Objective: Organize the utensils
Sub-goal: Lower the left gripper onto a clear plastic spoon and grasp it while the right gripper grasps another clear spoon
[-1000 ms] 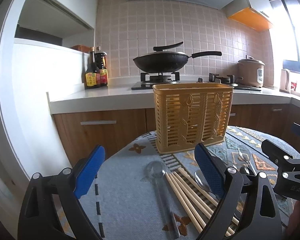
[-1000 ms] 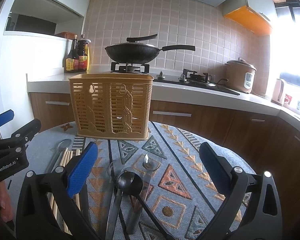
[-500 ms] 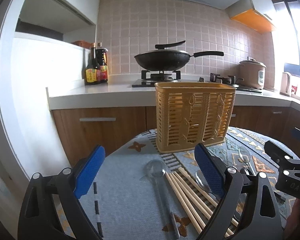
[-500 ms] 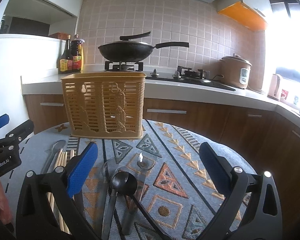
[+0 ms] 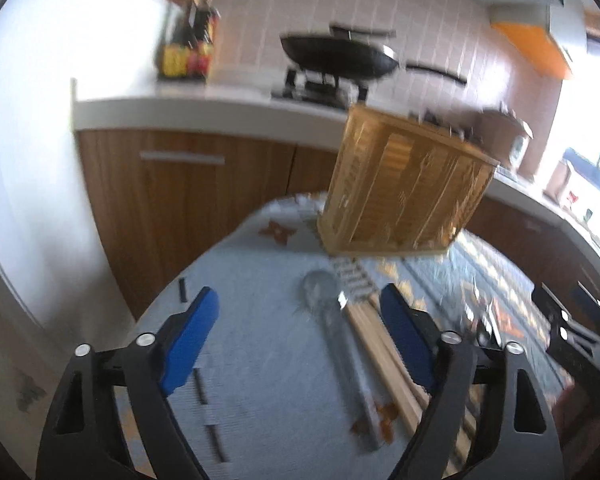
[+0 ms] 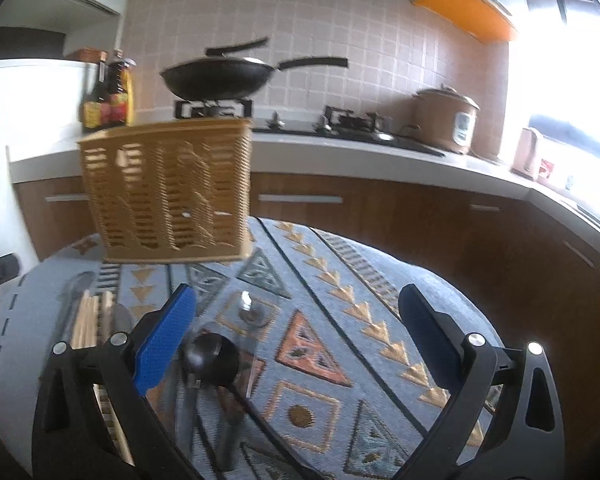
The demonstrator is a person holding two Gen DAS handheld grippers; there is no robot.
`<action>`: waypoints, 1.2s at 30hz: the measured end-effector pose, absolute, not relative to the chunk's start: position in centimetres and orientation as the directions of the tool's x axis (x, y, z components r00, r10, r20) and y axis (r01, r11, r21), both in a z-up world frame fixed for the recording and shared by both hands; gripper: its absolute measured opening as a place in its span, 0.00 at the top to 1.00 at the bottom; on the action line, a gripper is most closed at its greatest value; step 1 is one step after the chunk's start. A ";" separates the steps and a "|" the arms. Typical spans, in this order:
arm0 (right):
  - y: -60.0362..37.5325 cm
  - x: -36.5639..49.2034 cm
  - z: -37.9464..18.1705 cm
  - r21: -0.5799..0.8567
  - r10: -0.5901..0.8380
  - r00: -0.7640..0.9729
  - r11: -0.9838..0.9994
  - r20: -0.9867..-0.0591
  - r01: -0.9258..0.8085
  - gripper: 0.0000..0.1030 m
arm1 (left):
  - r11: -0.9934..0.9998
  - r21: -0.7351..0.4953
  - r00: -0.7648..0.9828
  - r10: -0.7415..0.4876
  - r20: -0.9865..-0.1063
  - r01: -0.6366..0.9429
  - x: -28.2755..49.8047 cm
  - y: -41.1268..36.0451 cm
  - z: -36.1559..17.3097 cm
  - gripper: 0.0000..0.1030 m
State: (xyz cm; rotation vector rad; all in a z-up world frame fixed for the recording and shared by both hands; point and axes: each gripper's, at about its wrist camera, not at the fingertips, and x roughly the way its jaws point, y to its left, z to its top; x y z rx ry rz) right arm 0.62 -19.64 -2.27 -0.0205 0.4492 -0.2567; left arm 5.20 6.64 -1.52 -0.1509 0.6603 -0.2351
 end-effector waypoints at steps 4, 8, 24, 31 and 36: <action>-20.1 1.2 -2.4 -0.051 -0.207 0.864 0.977 -0.460 0.207 0.06 | 0.915 -0.333 0.613 -0.400 -0.681 0.227 8.1 8.7 -1.7 0.32; -20.5 1.7 -2.5 -0.019 -0.159 0.852 0.985 -0.499 0.173 0.09 | 0.870 -0.395 0.445 -0.490 -0.749 0.294 10.3 6.7 -2.4 0.32; -24.6 11.0 0.2 0.089 0.054 0.510 0.995 -0.859 0.044 0.44 | 0.927 -0.136 0.305 -0.250 -0.919 0.351 13.9 0.7 -5.3 0.75; -23.0 14.5 -2.8 0.091 0.072 0.338 0.995 -0.938 0.041 0.44 | 0.933 -0.224 0.291 -0.305 -0.907 0.281 14.5 3.9 -5.2 1.00; -22.7 15.3 -4.1 0.095 0.072 0.299 0.994 -0.952 0.061 0.44 | 0.893 -0.331 0.265 -0.413 -0.871 0.305 14.7 5.1 -4.9 1.00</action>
